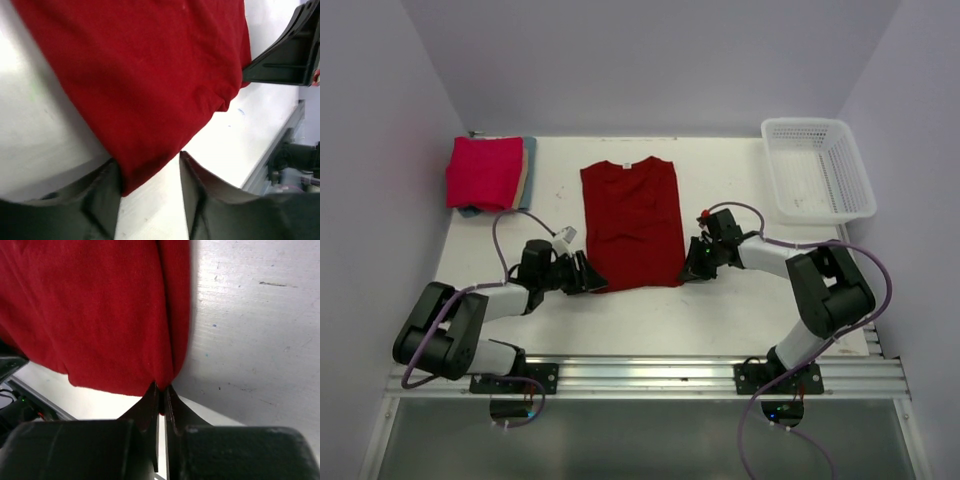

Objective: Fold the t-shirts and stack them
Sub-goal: Fold the tshirt

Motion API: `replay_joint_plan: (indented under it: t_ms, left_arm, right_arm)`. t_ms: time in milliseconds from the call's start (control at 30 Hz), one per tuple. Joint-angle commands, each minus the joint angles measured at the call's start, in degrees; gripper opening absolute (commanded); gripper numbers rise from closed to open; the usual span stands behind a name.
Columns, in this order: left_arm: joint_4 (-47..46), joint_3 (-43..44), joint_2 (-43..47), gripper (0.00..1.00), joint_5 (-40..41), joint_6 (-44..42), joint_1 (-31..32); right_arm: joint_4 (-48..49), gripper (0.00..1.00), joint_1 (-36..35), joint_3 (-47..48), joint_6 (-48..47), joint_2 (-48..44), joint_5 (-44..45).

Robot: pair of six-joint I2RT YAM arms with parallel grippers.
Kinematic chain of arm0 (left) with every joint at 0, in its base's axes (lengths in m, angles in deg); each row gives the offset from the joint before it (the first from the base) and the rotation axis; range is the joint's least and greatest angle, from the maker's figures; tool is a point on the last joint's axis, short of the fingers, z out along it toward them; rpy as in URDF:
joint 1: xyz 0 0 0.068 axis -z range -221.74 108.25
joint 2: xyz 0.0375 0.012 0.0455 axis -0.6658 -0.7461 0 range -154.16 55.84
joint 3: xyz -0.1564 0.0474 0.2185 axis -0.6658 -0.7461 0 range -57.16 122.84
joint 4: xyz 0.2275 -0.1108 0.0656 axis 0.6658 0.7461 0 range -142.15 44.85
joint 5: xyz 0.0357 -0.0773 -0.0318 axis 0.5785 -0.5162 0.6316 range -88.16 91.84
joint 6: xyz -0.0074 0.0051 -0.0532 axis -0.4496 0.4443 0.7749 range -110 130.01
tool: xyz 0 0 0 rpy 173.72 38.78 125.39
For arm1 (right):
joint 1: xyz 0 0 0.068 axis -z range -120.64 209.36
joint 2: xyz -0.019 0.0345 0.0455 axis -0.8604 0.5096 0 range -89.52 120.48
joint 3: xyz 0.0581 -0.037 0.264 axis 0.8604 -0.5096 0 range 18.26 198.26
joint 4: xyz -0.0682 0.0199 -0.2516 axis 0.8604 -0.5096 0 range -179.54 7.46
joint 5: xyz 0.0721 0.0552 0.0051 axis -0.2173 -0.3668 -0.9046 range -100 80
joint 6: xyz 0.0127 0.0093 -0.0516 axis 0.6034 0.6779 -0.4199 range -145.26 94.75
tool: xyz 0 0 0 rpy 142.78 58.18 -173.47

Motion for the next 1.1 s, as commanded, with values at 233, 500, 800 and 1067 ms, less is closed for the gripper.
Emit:
replay_joint_plan:
  t_ms: [233, 500, 800, 1067]
  left_arm:
    - [9.55, -2.82, 3.08, 0.0, -0.5, -1.57, 0.07]
    - [29.57, 0.87, 19.52, 0.0, 1.7, -2.89, 0.07]
    - [46.38, 9.65, 30.97, 0.0, 2.23, -0.87, 0.16]
    - [58.51, 21.43, 33.7, 0.0, 4.86, -1.22, 0.16]
  right_arm:
    - [-6.61, 0.0, -1.02, 0.36, -2.18, -8.18, 2.44]
    - [-17.24, 0.0, -1.98, 0.71, -5.79, -19.43, 3.59]
    - [-25.95, 0.0, -3.74, 2.03, -6.32, -29.54, 4.2]
    - [-31.14, 0.0, -4.1, 6.6, -7.11, -33.41, 6.04]
